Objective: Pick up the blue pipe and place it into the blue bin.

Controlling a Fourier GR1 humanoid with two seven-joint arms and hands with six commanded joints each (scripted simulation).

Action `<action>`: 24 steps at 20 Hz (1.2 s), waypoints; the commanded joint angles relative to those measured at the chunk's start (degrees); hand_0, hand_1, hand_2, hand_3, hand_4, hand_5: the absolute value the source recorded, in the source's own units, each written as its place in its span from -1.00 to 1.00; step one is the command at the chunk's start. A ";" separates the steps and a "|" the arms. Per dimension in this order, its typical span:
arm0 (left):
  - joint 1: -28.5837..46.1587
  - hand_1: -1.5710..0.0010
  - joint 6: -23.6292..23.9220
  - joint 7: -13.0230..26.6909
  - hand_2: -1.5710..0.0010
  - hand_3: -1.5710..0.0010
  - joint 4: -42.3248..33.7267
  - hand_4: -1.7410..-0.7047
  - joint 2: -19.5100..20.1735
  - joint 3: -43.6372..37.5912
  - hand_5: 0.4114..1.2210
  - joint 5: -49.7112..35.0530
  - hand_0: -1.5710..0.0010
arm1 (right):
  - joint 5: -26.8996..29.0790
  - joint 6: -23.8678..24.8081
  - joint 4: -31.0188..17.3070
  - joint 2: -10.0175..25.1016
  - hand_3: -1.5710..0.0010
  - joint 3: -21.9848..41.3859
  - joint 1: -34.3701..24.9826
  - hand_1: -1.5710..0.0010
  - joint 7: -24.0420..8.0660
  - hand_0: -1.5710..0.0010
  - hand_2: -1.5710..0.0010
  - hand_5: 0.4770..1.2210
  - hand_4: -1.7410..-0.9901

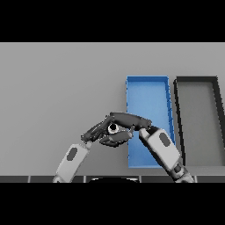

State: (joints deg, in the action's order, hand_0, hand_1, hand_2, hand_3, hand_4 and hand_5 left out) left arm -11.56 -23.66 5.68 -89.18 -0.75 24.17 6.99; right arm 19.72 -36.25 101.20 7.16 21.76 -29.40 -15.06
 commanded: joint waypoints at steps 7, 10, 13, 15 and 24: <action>0.69 0.99 0.67 0.77 0.99 0.99 -0.52 0.49 0.17 0.14 -0.80 -0.01 0.99 | 11.76 4.18 0.82 -0.92 -1.00 -5.02 -5.91 -1.00 -10.34 -1.00 -1.00 1.00 -0.34; 0.84 0.99 1.14 0.81 0.99 0.99 0.17 0.50 0.19 0.42 -0.83 1.01 0.99 | 20.02 8.89 -0.03 0.65 -1.00 -9.18 -12.81 -1.00 -14.79 -1.00 -1.00 1.00 -0.35; 1.60 1.00 0.93 0.87 1.00 1.00 -1.31 0.52 0.38 0.57 -0.84 0.46 1.00 | 25.72 12.42 -3.17 2.61 -1.00 -14.18 -20.59 -1.00 -14.34 -1.00 -1.00 1.00 -0.35; 2.12 1.00 0.59 0.45 1.00 1.00 -2.12 0.53 1.11 0.64 -0.85 0.43 1.00 | 25.42 16.10 -7.29 4.22 -1.00 -17.87 -25.59 -1.00 -13.22 -1.00 -1.00 1.00 -0.35; 2.11 1.00 0.62 2.14 1.00 1.00 -3.21 0.53 1.46 0.00 -0.85 -0.18 1.00 | 11.62 16.47 -22.46 9.93 -1.00 -24.78 -26.03 -1.00 -9.57 -1.00 -1.00 1.00 -0.36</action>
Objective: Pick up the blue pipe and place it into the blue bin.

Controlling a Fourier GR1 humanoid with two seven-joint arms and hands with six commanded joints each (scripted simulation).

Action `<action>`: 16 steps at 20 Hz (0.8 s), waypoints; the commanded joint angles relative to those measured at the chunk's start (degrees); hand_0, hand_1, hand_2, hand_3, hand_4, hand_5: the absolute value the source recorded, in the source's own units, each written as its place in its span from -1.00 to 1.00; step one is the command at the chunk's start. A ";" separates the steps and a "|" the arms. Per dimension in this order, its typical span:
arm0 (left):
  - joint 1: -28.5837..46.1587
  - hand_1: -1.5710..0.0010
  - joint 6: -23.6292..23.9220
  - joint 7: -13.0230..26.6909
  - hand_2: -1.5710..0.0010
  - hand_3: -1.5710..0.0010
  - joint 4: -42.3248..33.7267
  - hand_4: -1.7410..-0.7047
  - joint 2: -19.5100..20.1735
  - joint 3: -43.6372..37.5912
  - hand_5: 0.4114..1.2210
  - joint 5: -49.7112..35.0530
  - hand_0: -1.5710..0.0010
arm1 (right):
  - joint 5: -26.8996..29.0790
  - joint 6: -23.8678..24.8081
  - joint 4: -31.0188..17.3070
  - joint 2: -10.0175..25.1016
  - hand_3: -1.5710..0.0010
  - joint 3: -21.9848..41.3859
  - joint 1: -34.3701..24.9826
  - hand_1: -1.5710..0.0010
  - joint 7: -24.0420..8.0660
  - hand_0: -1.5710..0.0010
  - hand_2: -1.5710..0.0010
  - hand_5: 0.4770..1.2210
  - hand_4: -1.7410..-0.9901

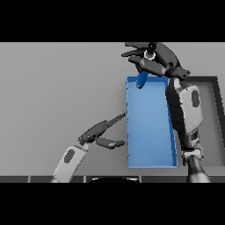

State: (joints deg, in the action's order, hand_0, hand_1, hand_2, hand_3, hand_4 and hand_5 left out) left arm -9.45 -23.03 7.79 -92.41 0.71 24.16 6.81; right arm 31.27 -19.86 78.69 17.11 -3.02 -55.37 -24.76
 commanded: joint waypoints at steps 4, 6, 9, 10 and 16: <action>-1.14 1.00 0.55 -0.97 1.00 1.00 1.22 0.54 0.36 -0.76 -0.87 0.77 1.00 | -4.72 0.24 -2.50 0.71 -1.00 -0.48 4.36 -1.00 -1.44 -1.00 -1.00 1.00 -0.36; -0.51 1.00 0.31 -1.34 1.00 1.00 1.07 0.55 0.47 -0.63 -0.88 0.56 1.00 | -7.09 0.93 -1.95 1.11 -1.00 -0.28 7.28 -1.00 -3.36 -1.00 -1.00 1.00 -0.36; -0.85 1.00 1.13 -2.24 1.00 1.00 1.29 0.57 0.22 -0.22 -0.88 1.78 1.00 | -10.32 1.84 -1.72 1.24 -1.00 -0.03 11.96 -1.00 -6.14 -1.00 -1.00 1.00 -0.36; -0.52 1.00 1.45 -3.06 1.00 1.00 1.56 0.57 0.24 0.11 -0.87 2.47 1.00 | -11.76 2.72 -1.89 0.87 -1.00 0.21 13.11 -1.00 -6.94 -1.00 -1.00 1.00 -0.36; 0.12 1.00 1.59 -3.61 1.00 1.00 0.70 0.58 0.87 -0.04 -0.85 2.56 1.00 | -13.14 7.50 -5.42 1.78 -1.00 2.88 17.93 -1.00 -10.17 -1.00 -1.00 1.00 -0.35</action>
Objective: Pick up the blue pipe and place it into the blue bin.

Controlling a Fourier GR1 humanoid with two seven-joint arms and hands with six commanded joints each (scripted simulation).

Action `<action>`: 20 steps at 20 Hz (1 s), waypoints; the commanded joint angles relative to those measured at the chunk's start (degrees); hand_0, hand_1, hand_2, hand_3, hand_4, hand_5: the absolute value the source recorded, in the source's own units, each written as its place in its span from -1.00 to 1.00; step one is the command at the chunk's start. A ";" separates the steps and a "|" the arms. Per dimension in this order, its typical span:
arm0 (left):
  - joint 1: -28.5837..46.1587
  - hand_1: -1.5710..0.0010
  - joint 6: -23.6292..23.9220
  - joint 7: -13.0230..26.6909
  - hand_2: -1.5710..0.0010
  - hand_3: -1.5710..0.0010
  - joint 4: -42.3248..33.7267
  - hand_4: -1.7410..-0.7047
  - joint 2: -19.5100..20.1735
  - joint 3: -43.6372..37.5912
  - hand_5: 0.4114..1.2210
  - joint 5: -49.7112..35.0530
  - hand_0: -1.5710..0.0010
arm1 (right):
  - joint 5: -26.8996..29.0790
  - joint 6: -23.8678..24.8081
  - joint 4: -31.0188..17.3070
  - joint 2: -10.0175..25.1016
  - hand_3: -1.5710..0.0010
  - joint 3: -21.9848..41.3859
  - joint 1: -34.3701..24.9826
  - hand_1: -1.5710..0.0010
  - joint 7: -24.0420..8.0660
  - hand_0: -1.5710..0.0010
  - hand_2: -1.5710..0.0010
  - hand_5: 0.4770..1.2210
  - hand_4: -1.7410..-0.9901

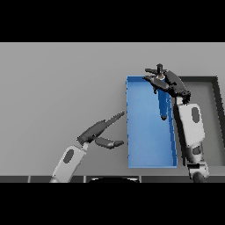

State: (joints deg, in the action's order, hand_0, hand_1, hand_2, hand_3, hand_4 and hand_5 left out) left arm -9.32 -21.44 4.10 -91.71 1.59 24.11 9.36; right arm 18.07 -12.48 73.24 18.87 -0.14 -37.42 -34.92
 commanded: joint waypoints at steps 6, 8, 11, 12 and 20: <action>-1.40 1.00 0.78 -0.73 1.00 1.00 1.59 0.59 0.03 -0.66 -0.82 0.82 1.00 | 10.22 7.62 -7.50 6.52 0.34 13.49 0.95 -1.00 -0.01 -1.00 -1.00 1.00 -0.79; -0.96 1.00 0.43 -0.55 1.00 1.00 0.95 0.58 -0.37 -0.19 -0.80 0.39 1.00 | 17.41 12.57 -10.06 9.90 0.42 20.31 -0.98 -1.00 0.00 -1.00 -0.93 0.84 -0.69; -1.25 1.00 0.22 -0.05 1.00 1.00 0.71 0.58 -0.08 -0.71 -0.80 -0.18 1.00 | 26.67 18.76 -11.04 14.58 0.70 29.35 -2.95 -0.04 -0.01 -0.10 -0.01 0.77 -0.10; -0.56 1.00 0.23 -0.23 1.00 1.00 0.72 0.58 -0.56 0.03 -0.80 0.08 1.00 | 28.23 19.55 -11.55 15.93 0.76 32.26 -4.26 0.16 -0.01 0.12 0.20 0.74 -0.01; -0.36 1.00 0.27 -0.62 1.00 1.00 0.90 0.57 0.16 -0.36 -0.79 0.18 1.00 | 18.97 7.87 -7.04 21.69 0.96 42.89 -6.73 0.86 -0.03 0.85 0.87 -0.11 0.47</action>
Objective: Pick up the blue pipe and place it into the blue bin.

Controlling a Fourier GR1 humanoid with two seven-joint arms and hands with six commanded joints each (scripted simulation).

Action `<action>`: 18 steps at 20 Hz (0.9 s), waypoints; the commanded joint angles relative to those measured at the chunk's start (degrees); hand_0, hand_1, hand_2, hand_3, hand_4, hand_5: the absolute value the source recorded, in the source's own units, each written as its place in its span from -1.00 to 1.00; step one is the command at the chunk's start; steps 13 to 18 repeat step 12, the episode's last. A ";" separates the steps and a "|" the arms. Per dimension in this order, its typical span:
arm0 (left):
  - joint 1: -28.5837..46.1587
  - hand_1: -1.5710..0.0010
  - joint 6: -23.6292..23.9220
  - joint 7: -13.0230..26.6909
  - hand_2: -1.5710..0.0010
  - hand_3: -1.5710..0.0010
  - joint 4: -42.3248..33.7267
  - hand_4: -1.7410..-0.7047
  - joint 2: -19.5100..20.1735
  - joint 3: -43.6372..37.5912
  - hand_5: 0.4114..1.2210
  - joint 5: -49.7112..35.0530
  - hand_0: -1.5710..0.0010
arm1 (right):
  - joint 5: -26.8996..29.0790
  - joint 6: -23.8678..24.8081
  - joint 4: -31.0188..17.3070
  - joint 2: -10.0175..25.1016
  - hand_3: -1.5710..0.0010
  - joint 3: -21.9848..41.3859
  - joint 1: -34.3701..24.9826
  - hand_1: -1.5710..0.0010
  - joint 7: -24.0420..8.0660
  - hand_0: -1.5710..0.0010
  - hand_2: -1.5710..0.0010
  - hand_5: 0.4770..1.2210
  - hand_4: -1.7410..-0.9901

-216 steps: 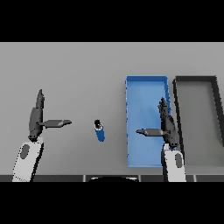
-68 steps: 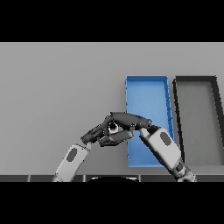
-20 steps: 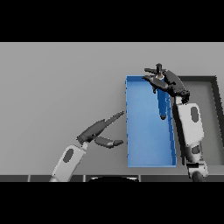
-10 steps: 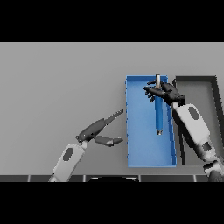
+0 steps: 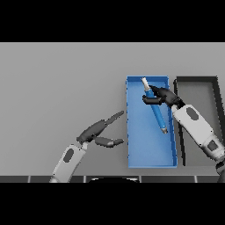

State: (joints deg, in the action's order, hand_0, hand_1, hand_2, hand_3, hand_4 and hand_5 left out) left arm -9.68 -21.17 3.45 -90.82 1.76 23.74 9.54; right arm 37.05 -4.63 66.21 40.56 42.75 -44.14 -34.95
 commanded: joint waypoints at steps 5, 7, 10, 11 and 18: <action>0.02 1.00 0.13 0.55 1.00 1.00 -0.65 0.56 -0.22 0.10 -0.79 -0.13 1.00 | -0.35 -1.06 0.06 0.78 0.99 1.55 -0.68 0.95 0.39 0.95 0.96 -0.30 0.68; 0.04 1.00 0.22 0.49 1.00 1.00 -0.06 0.56 -0.20 0.14 -0.79 0.16 1.00 | -1.09 -2.16 -0.29 1.12 0.99 1.83 -1.25 0.97 1.08 0.97 0.97 -0.35 0.72; -0.43 1.00 0.72 1.29 1.00 1.00 -0.43 0.57 -1.19 0.53 -0.79 0.32 1.00 | -1.76 -3.87 -0.35 1.25 0.99 2.40 -1.47 0.98 2.34 0.98 0.98 -0.37 0.75; -0.57 1.00 1.06 1.53 1.00 1.00 -0.06 0.57 -1.36 0.70 -0.79 0.84 1.00 | -1.49 -4.07 0.41 1.68 0.99 2.58 -0.77 0.98 2.21 0.98 0.98 -0.37 0.75; -0.39 1.00 1.17 1.33 1.00 1.00 -0.34 0.57 -1.45 0.85 -0.79 0.92 1.00 | -1.24 -4.31 -0.03 1.28 0.99 2.46 -1.09 0.98 1.96 0.98 0.98 -0.36 0.75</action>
